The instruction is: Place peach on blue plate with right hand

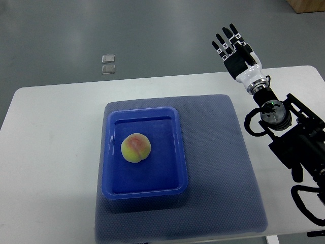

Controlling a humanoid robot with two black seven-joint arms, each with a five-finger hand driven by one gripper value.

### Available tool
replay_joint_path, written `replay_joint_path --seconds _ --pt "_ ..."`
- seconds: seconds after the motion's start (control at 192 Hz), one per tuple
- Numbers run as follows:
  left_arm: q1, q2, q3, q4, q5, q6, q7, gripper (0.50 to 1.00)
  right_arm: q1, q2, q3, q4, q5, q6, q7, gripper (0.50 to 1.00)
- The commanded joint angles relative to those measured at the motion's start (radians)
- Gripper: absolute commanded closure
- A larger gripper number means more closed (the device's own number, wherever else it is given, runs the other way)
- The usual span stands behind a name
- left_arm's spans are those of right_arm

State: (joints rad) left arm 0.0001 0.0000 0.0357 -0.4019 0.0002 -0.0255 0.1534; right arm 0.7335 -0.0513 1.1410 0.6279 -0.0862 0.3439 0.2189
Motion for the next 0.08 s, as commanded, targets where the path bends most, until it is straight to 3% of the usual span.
replay_joint_path --seconds 0.0,0.073 --pt "0.000 0.000 0.000 0.000 0.000 -0.001 0.000 0.500 -0.013 0.013 0.005 -0.001 0.005 0.001 0.008 0.568" --pt "0.000 0.000 0.000 0.000 0.000 -0.001 0.000 0.500 -0.011 0.014 0.003 0.001 0.005 0.004 0.008 0.568"
